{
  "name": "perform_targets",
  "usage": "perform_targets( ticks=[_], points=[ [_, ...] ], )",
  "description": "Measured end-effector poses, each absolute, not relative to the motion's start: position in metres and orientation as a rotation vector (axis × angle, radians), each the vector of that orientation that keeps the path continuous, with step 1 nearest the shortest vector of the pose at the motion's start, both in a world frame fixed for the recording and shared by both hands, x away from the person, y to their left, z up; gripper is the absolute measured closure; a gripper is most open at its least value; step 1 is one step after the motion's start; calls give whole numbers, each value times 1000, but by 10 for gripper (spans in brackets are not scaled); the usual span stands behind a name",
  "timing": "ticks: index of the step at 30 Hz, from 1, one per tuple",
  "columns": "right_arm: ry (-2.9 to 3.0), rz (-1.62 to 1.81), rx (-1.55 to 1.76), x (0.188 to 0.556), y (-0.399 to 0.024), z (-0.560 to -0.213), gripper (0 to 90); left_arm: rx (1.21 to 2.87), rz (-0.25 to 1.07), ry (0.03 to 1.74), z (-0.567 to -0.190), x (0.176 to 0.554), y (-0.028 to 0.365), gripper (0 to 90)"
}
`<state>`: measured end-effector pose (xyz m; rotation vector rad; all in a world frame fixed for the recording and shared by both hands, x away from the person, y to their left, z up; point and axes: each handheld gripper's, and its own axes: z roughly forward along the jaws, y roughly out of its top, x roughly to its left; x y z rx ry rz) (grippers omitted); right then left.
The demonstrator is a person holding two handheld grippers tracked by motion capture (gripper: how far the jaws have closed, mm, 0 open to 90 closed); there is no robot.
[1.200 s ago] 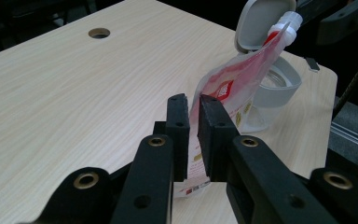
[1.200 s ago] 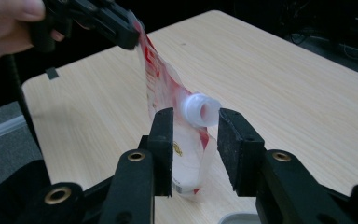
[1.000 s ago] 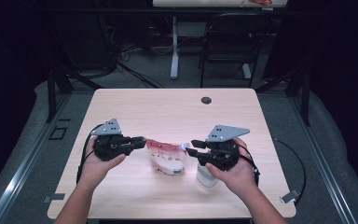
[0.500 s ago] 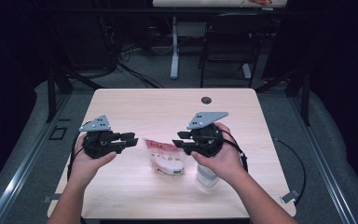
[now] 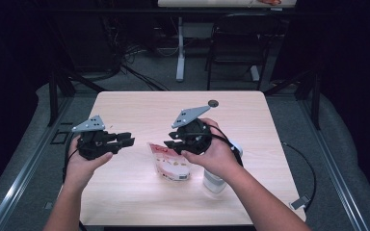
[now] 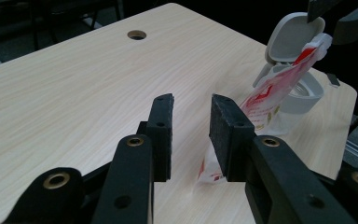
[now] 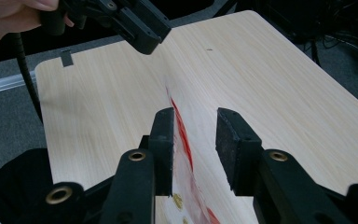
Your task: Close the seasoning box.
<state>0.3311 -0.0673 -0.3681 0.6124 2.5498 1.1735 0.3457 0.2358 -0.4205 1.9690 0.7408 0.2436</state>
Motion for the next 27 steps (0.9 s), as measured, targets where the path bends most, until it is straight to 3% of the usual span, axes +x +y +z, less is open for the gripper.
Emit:
perform_targets(
  ticks=[27],
  points=[
    [2661,1016,527,345,-25,-379,692,1974,256,770,-423,344,243,698]
  ],
)
